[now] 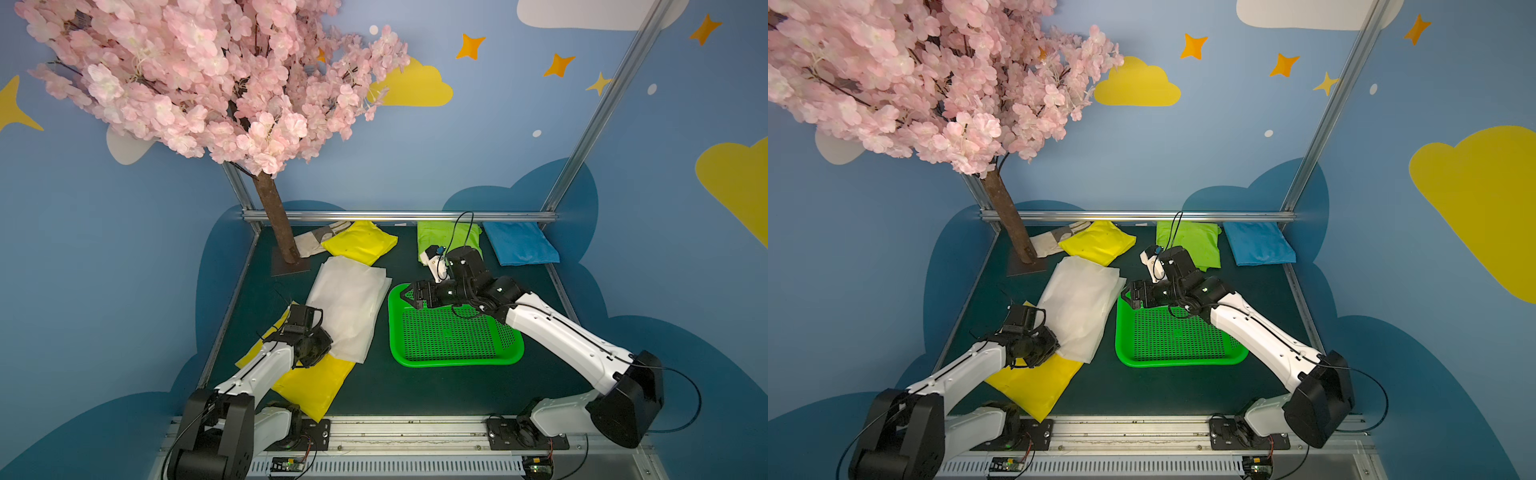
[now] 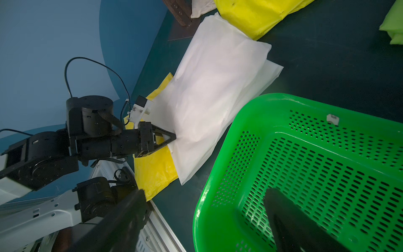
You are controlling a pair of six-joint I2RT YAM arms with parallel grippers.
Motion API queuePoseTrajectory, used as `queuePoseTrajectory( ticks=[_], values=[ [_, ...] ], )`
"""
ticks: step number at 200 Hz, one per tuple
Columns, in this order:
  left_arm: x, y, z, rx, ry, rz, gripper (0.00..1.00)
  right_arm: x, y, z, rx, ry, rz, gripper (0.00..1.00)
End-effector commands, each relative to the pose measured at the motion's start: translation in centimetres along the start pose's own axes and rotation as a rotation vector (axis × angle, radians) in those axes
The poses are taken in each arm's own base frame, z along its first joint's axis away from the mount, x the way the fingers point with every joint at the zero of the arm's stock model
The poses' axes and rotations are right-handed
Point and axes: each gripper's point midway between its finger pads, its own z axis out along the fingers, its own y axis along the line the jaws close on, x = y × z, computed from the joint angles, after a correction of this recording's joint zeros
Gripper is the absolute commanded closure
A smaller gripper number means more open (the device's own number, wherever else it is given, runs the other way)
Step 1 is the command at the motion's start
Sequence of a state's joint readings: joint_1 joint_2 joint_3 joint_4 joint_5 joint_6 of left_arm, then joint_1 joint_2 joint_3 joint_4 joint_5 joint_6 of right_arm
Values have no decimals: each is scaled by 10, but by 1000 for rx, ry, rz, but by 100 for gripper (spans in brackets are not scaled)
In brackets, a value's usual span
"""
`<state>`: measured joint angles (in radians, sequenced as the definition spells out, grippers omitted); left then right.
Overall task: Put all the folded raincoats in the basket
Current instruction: Pick up the raincoat from the center of the board.
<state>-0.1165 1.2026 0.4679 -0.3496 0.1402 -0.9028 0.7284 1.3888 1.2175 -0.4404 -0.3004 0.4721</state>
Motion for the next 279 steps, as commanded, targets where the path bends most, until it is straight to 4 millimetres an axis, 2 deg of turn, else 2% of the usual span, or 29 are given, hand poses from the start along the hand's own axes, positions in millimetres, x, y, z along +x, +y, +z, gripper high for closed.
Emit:
queuePoseTrajectory(
  ticks=[1, 72, 100, 125, 140, 155, 172, 202, 210, 242, 279],
  values=[
    [-9, 6, 10, -52, -4, 33, 85, 4, 3, -9, -5, 5, -4, 10],
    [-54, -23, 26, -29, 34, 95, 89, 16, -6, -9, 27, 35, 2, 10],
    [-62, -29, 15, 17, 31, 53, 88, 15, -8, -4, 27, 36, -26, 10],
    [-57, -38, -6, 45, 41, 44, 87, -3, -6, 7, 21, 28, -66, 9],
    [-53, -35, -18, 31, 36, 37, 88, -16, -8, 20, 21, 54, -73, 9],
    [-54, -20, -28, -30, 1, 21, 91, -32, -9, 36, 7, 95, -69, 9],
    [-53, -1, -35, -90, -10, -11, 93, -45, -14, 65, -12, 162, -41, 12],
    [-66, 24, -46, -154, -48, -91, 96, -72, -25, 111, 0, 230, -29, 16],
    [-72, 28, -48, -165, -63, -111, 95, -72, -31, 125, 10, 259, -20, 16],
    [-91, 48, -53, -227, -96, -189, 96, -74, -31, 170, -35, 313, -70, 16],
    [-96, 51, -44, -209, -83, -209, 98, -78, -37, 201, -58, 291, -87, 16]
  ],
)
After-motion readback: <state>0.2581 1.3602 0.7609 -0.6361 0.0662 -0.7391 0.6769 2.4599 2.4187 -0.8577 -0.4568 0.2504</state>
